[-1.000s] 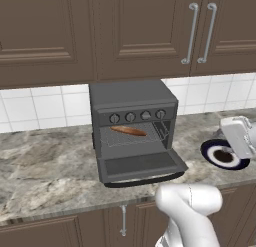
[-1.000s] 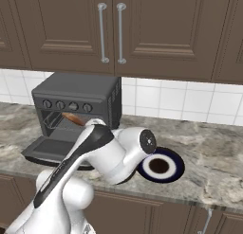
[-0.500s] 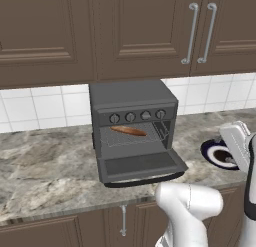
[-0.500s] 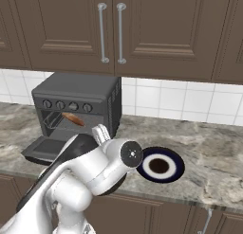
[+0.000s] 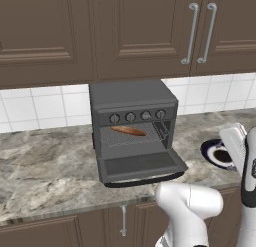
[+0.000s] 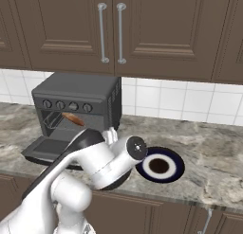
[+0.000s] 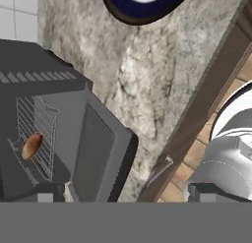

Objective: Pull the toaster oven rack outwards. Pick up the baguette from the plate and place it on the toaster oven rack. Close the toaster oven door fully and set the temperature to the lowest setting.

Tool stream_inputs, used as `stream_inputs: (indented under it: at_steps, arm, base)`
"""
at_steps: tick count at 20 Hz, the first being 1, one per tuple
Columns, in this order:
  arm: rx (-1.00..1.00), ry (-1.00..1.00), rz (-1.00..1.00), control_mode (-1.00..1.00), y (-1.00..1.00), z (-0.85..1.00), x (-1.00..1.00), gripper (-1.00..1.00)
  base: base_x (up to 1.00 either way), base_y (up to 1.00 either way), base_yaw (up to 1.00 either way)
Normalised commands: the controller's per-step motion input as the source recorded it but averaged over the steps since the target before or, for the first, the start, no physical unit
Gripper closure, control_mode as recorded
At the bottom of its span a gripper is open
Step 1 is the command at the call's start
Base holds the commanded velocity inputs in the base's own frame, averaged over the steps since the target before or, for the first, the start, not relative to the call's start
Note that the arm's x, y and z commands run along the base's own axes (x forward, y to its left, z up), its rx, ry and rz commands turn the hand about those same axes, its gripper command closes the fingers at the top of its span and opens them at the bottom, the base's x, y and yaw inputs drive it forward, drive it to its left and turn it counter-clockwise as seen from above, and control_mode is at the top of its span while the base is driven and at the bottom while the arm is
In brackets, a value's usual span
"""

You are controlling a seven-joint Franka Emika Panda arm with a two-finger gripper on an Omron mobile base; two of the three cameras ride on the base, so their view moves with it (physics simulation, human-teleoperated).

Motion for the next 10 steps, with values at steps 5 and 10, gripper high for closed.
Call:
stream_inputs:
  at_steps: [5,10]
  arm:
    - [0.09,0.36,-0.14,-1.00,-0.07,-0.27,-0.01,-1.00]
    - [0.18,0.17,-0.15,-1.00,-0.01,-0.29,-0.12,-1.00]
  base:
    - [0.00,0.00,0.00]
    - [0.00,0.00,0.00]
